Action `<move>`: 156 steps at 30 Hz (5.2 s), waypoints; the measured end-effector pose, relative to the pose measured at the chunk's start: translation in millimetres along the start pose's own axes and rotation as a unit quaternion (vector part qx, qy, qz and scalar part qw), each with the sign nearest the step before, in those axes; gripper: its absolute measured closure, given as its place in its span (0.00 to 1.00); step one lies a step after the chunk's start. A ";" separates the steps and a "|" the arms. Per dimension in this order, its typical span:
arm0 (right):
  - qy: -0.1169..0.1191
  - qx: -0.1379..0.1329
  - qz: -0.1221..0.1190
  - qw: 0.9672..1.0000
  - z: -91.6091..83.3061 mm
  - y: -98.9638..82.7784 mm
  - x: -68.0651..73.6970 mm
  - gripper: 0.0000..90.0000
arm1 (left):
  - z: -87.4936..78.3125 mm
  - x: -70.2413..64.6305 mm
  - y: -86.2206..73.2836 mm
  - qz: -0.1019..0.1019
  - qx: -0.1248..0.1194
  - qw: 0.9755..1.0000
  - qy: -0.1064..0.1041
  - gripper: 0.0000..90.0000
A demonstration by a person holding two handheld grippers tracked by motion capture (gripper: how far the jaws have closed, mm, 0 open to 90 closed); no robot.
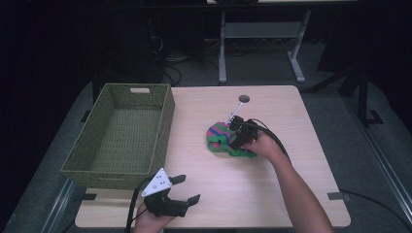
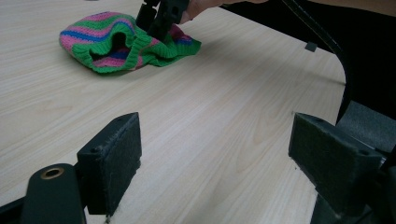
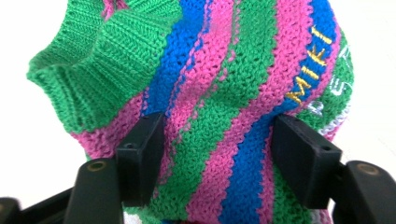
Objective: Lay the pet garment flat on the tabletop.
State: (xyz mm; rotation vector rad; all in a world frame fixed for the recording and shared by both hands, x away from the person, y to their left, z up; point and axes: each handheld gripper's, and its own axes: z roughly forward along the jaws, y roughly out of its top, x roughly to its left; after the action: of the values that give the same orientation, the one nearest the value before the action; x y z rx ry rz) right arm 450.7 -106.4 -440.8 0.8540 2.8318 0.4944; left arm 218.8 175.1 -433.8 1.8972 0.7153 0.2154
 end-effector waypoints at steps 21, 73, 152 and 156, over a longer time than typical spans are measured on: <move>0.016 -0.018 0.037 0.999 -1.6 -2.7 -5.1 0.79 | 2.8 -1.5 -0.1 0.005 0.005 1.000 -0.002 0.19; 0.056 -0.109 0.081 0.989 -90.5 -22.1 -17.0 0.85 | 1.9 0.4 -0.4 -0.001 0.002 1.000 0.002 0.19; 0.089 -0.165 -0.002 0.982 -131.5 -80.6 77.4 0.85 | -2.1 1.7 -0.2 0.001 -0.008 1.000 0.007 0.19; 0.096 -0.161 -0.008 0.982 -121.5 -82.9 85.3 0.85 | -2.7 2.1 -0.1 -0.002 -0.011 1.000 0.006 0.19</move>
State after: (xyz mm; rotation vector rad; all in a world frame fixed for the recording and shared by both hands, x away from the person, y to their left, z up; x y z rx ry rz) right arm 309.9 -156.5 -359.6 0.7548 2.8039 1.0513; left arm 219.2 178.5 -433.1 1.8744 0.7223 0.2323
